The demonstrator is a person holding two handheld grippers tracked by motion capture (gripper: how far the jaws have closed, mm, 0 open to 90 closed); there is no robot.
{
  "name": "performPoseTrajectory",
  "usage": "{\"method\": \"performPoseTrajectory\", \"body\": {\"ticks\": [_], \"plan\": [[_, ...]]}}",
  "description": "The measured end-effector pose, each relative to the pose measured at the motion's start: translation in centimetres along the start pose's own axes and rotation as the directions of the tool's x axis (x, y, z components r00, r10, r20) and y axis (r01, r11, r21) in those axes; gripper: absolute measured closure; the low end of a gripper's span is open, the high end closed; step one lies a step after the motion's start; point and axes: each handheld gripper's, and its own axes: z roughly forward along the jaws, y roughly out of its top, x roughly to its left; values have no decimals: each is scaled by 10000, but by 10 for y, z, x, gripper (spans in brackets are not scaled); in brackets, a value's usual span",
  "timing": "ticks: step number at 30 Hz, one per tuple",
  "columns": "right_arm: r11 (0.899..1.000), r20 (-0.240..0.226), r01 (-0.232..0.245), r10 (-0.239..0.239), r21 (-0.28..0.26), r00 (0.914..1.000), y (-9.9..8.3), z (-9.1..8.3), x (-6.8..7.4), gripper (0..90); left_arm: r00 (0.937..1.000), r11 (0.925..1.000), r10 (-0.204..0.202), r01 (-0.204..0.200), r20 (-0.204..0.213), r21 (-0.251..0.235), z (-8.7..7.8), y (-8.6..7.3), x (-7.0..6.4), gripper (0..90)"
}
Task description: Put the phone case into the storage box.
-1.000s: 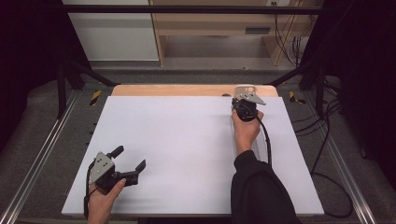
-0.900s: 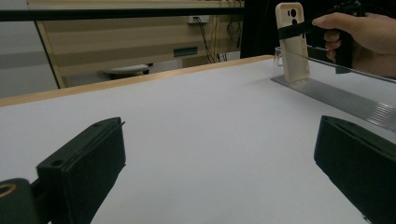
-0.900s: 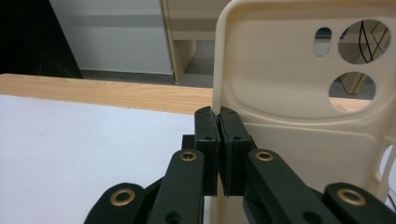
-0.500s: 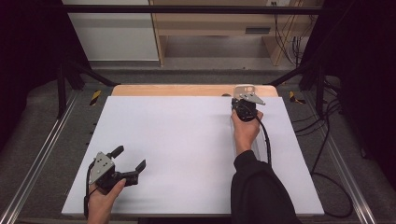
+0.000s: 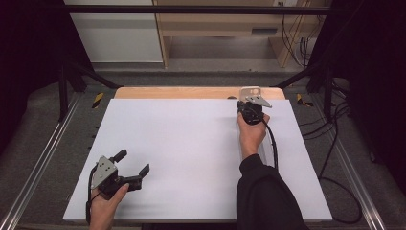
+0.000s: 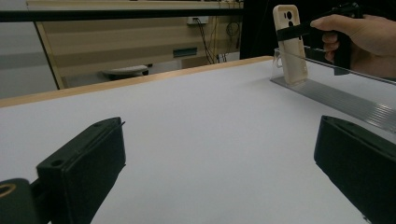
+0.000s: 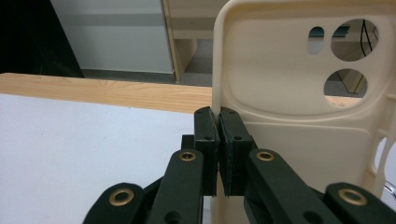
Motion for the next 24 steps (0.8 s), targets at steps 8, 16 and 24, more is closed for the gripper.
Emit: {"method": "performPoseTrajectory", "body": {"ticks": [8, 16, 24], "plan": [[10000, 25, -22, 22, 11, 10000, 0, 0, -1, 868, 10000, 10000, -11, 11, -2, -6, 0, 0, 0, 17], [10000, -17, -71, 71, 3, 10000, 0, 1, -1, 866, 10000, 10000, -5, 5, 7, -9, 0, 0, 0, 17], [9999, 27, -124, 123, 79, 9999, -1, 1, -2, 860, 10000, 10000, -17, 17, 7, -11, 0, 0, 0, 17]]}}
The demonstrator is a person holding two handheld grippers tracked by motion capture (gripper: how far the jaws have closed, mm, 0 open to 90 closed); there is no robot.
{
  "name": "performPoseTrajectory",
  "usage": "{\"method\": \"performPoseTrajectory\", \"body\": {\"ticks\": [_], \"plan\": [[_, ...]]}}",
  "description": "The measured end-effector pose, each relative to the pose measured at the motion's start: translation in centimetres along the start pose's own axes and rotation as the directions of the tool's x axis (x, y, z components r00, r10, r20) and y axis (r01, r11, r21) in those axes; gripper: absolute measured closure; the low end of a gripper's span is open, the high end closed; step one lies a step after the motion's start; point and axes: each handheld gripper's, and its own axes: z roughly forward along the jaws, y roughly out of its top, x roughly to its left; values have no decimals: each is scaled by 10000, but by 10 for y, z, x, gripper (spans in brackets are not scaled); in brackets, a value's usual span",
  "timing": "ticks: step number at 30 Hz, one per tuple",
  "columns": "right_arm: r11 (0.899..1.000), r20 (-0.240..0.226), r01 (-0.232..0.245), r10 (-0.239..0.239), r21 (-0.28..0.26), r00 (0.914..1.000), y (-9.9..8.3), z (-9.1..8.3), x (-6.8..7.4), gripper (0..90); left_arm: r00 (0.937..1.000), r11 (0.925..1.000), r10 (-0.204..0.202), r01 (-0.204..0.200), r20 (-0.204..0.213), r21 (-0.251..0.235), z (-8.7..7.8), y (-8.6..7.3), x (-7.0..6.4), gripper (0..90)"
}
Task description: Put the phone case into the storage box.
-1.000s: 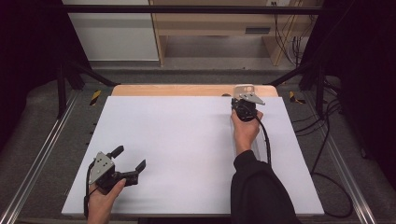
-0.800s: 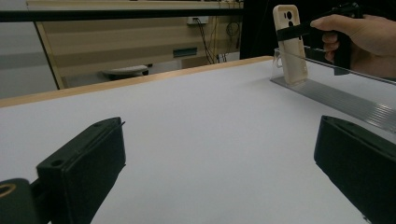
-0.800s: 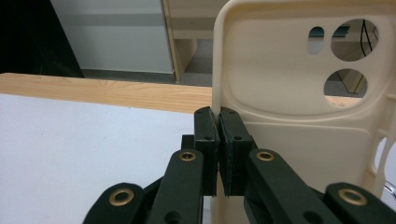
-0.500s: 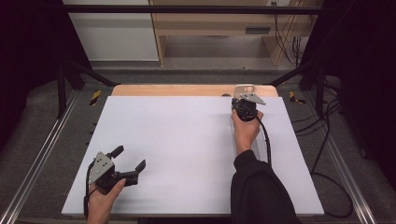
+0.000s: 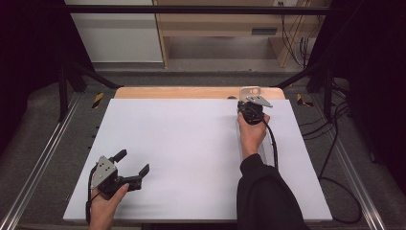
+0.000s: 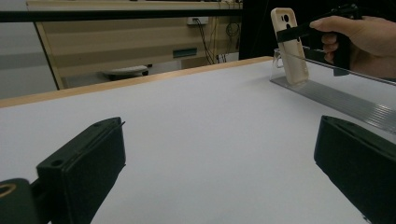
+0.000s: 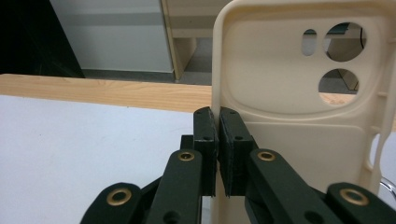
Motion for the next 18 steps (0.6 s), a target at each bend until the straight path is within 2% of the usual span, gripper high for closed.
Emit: {"method": "performPoseTrajectory", "body": {"ticks": [18], "plan": [[9999, 53, -144, 144, -66, 9999, 2, -2, -2, 778, 10000, 10000, 30, -30, 26, -9, 0, 0, 0, 17]]}}
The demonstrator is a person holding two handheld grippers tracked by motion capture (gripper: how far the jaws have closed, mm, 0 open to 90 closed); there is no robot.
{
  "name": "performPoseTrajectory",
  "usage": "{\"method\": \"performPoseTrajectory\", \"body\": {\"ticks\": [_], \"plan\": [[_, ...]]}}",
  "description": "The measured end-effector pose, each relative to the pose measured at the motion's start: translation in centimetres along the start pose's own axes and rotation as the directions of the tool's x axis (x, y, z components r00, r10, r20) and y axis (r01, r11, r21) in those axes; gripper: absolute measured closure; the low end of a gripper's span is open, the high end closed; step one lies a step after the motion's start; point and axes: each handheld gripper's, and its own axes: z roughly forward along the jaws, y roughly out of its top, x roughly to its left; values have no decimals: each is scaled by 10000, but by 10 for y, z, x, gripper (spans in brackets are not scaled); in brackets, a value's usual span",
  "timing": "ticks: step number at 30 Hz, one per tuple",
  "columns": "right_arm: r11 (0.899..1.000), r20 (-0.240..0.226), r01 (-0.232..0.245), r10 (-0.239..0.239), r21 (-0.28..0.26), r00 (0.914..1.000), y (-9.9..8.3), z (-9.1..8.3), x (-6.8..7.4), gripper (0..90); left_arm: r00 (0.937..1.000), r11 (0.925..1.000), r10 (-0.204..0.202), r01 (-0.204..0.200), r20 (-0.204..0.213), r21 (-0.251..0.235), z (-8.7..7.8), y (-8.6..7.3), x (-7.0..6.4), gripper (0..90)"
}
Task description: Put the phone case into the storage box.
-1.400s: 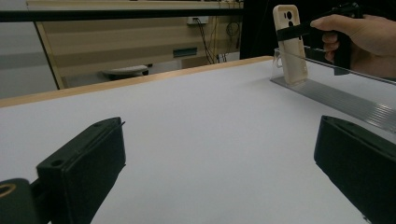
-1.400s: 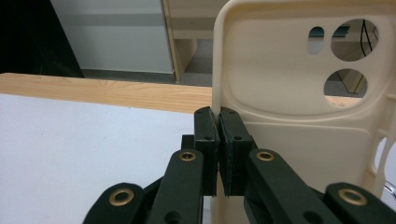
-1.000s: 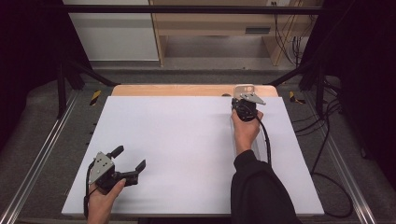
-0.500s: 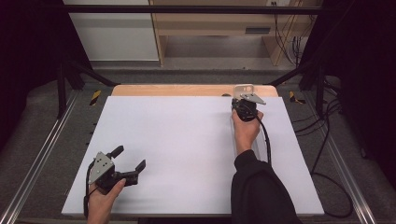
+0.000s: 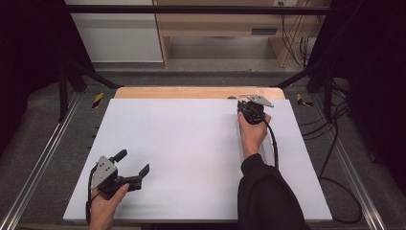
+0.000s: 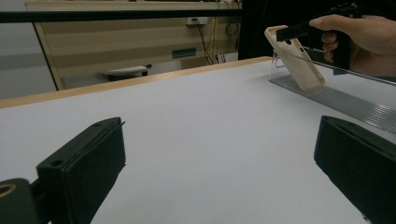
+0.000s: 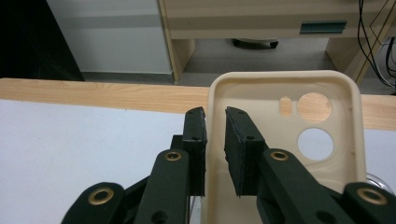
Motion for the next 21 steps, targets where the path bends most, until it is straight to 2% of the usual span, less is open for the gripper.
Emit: {"method": "performPoseTrajectory", "body": {"ticks": [5, 13, 16, 21], "plan": [[9999, 79, 130, -129, -51, 9999, 2, -3, -1, 758, 10000, 10000, -7, 7, 5, -3, 0, 0, 0, 17], [9997, 125, 148, -145, -175, 9998, 6, -8, 0, 721, 10000, 10000, -8, 8, -54, -12, 0, 0, 1, 17], [9997, 61, -4, 6, -264, 10000, 8, -12, 1, 713, 9999, 10000, -46, 46, -112, -30, 0, 0, 1, 19], [9993, 87, 75, -72, -353, 9999, 11, -15, 3, 698, 10000, 10000, 0, 0, -94, -28, -1, 0, 1, 18]]}}
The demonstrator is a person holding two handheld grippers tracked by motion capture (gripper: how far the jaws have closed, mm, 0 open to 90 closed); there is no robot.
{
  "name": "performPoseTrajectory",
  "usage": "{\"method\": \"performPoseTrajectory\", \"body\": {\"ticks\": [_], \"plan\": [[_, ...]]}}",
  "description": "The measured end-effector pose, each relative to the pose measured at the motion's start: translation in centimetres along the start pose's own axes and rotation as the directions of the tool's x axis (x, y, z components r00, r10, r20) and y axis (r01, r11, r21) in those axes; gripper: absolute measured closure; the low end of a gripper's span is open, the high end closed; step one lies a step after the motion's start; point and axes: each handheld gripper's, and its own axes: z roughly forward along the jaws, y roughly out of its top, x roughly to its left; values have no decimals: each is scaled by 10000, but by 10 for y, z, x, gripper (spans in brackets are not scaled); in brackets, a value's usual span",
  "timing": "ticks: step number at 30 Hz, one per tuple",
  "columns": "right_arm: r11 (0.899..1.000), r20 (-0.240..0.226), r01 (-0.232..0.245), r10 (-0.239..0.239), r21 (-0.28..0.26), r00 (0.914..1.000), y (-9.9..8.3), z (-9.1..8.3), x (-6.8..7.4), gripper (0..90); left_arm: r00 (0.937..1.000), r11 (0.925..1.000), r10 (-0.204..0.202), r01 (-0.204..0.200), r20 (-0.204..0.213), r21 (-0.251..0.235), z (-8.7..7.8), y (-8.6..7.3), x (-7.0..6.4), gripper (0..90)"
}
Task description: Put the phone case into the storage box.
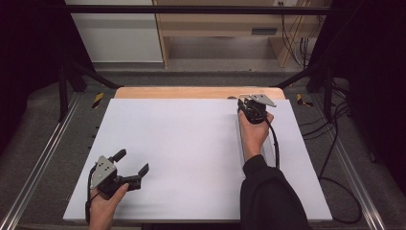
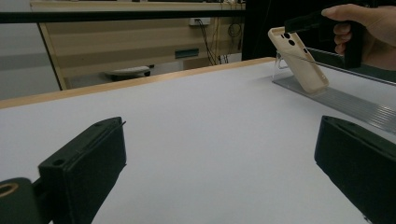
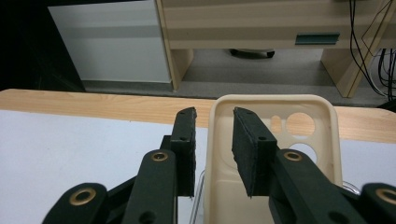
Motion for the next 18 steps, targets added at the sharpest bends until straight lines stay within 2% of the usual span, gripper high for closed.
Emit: {"method": "performPoseTrajectory", "body": {"ticks": [7, 18], "plan": [[10000, 48, 85, -85, 13, 10000, 2, -3, 1, 642, 10000, 10000, -37, 37, -11, -7, 0, 0, 1, 18], [9998, 18, 179, -179, 31, 9998, 8, -9, 3, 495, 10000, 10000, -13, 13, -3, -14, 0, 0, 1, 18]]}}
